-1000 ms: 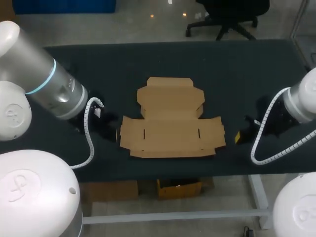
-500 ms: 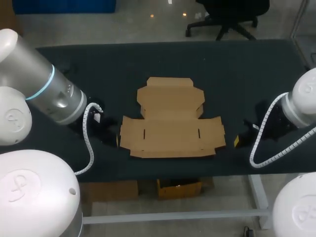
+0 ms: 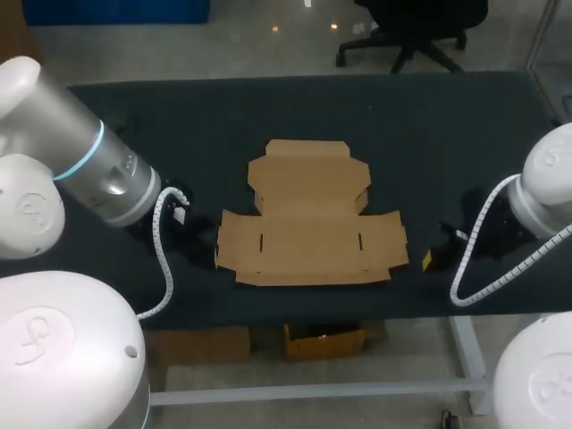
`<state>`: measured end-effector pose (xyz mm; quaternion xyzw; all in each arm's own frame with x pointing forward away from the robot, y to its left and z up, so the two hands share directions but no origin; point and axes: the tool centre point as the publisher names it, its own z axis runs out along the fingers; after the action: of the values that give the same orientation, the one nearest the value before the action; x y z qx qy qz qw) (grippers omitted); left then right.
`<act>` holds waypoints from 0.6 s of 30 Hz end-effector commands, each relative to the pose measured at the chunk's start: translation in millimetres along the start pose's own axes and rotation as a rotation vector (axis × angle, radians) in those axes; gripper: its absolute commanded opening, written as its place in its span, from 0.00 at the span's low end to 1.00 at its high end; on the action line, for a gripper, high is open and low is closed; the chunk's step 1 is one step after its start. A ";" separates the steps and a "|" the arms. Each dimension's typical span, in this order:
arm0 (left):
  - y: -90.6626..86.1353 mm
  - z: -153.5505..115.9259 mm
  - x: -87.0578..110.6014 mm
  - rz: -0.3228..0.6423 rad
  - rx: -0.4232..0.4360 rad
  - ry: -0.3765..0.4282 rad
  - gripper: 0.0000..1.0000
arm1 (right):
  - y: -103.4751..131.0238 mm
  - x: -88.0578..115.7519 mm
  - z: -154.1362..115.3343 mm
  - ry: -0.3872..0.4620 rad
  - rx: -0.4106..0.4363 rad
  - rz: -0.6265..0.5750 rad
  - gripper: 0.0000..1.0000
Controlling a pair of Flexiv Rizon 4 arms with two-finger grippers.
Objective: Assemble the packaging by folding the flat box into shape, placing the metal phone stand inside, and closing the box properly
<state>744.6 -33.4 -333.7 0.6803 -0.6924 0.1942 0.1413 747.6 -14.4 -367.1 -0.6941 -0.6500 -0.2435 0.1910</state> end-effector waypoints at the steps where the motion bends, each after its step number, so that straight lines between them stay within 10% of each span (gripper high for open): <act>1: -3.0 8.5 -2.6 -0.003 -0.012 0.006 0.00 | 1.5 -2.2 6.9 0.008 0.004 0.000 0.00; 18: -0.2 28.0 -10.7 -0.024 -0.044 0.038 0.00 | 8.2 -3.7 30.3 0.029 0.013 0.006 0.00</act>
<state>744.1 -36.0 -356.6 0.6827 -0.6857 0.1883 0.1683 754.0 -2.3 -386.6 -0.6934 -0.6466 -0.2467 0.2005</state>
